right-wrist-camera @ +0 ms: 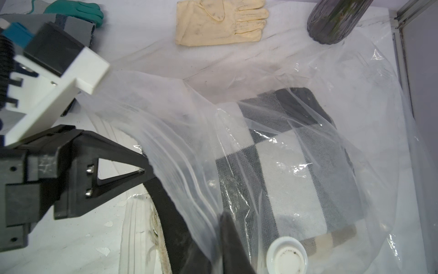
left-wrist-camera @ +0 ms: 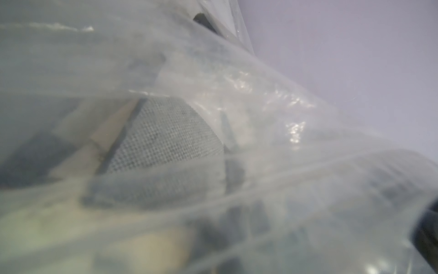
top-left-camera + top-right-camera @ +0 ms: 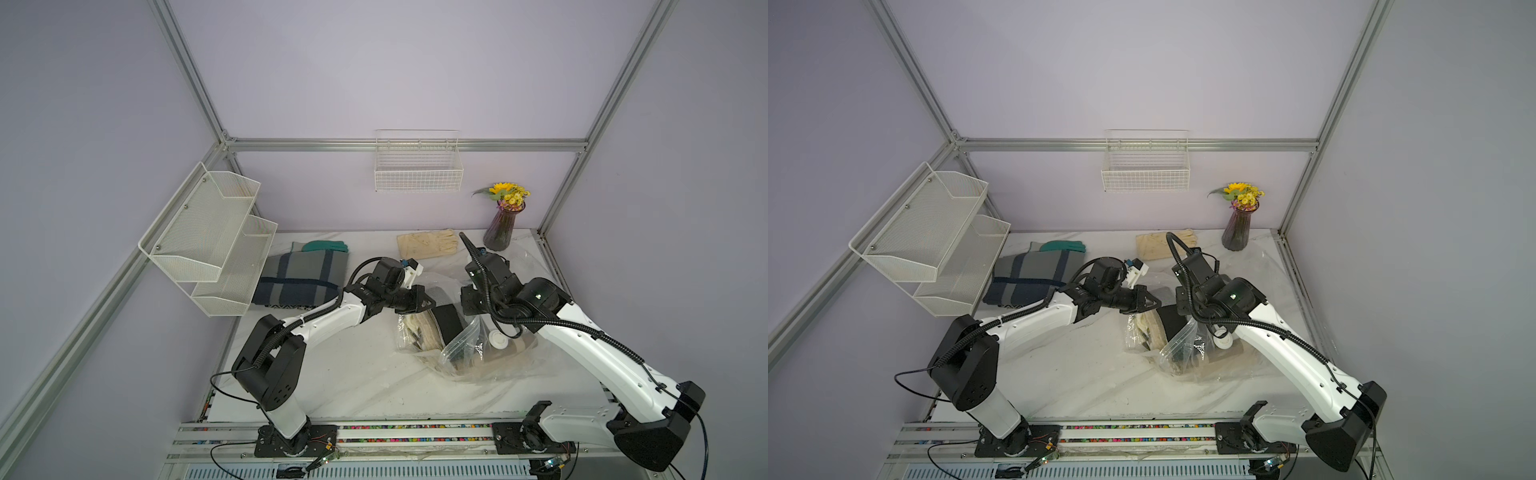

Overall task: Take the scarf out of the vacuum bag
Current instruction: Take out the scarf from the vacuum bag.

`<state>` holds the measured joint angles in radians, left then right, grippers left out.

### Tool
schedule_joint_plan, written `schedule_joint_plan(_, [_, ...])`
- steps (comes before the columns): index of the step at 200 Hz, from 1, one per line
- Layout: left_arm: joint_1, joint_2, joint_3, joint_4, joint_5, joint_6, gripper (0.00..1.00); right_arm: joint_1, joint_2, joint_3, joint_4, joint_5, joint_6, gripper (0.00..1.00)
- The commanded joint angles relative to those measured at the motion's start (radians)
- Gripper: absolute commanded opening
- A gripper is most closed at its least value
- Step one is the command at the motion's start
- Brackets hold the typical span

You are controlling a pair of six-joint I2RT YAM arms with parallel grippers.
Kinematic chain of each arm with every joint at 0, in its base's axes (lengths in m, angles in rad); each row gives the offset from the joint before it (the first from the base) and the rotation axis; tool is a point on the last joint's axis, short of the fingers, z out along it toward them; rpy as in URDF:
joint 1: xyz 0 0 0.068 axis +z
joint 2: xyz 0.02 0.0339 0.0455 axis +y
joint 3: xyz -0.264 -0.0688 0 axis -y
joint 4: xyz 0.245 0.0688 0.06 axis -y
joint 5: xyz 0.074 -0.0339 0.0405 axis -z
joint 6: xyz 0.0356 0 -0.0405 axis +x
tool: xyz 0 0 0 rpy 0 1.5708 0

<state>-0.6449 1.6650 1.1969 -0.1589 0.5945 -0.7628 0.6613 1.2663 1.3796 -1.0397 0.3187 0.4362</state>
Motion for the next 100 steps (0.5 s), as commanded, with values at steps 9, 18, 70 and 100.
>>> schedule_joint_plan(9, [0.005, -0.070, 0.058, -0.042, 0.006, 0.045, 0.00, -0.027, -0.002, -0.017, 0.042, -0.027, -0.005, 0.12])
schedule_joint_plan(18, [0.007, -0.071, 0.059, -0.045, 0.021, 0.038, 0.00, -0.030, -0.004, -0.019, 0.048, -0.034, -0.007, 0.11])
schedule_joint_plan(70, [0.009, -0.111, 0.095, -0.193, -0.015, 0.093, 0.00, -0.043, -0.004, -0.041, 0.073, -0.064, -0.019, 0.12])
schedule_joint_plan(100, [0.020, -0.133, 0.105, -0.259, -0.026, 0.117, 0.00, -0.051, -0.001, -0.052, 0.087, -0.073, -0.022, 0.12])
